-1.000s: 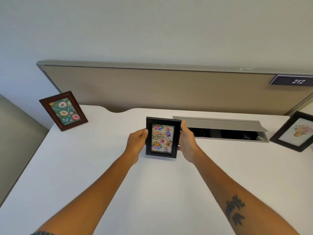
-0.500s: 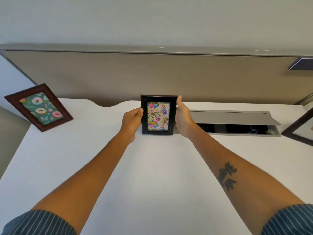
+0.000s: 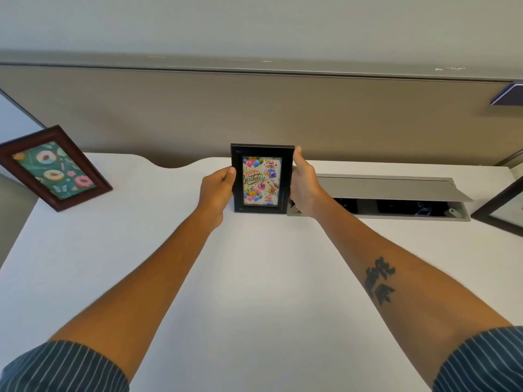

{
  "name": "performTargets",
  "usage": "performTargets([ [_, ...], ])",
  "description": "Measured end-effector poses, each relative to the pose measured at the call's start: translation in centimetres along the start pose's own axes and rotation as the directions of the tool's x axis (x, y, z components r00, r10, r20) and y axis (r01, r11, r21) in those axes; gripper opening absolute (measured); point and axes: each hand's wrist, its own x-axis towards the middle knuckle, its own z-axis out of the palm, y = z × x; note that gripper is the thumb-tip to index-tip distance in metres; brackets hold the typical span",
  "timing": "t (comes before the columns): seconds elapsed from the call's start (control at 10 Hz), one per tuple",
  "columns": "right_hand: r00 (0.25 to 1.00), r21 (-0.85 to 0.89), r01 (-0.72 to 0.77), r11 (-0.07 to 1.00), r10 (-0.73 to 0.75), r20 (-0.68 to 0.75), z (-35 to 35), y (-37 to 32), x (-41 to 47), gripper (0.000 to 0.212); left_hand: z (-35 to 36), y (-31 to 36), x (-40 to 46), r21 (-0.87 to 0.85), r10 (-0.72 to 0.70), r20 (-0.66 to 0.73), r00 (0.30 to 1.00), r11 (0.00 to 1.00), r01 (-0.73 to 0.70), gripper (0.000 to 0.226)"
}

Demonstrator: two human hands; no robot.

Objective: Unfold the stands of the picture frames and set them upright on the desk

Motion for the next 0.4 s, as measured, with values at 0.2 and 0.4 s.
performTargets([
  [0.2,1.0,-0.082,-0.02,0.996,0.02,-0.002,-0.5,0.3,-0.7,0.075,-0.6,-0.3,-1.4,0.13,0.046,-0.038,0.998,0.991,-0.04,0.047],
  [0.4,0.961,-0.368,0.149,0.918,-0.223,-0.167,-2.6,3.2,-4.0,0.044,-1.8,-3.5,-5.9,0.243,0.095,-0.06,0.994,0.967,-0.078,0.059],
])
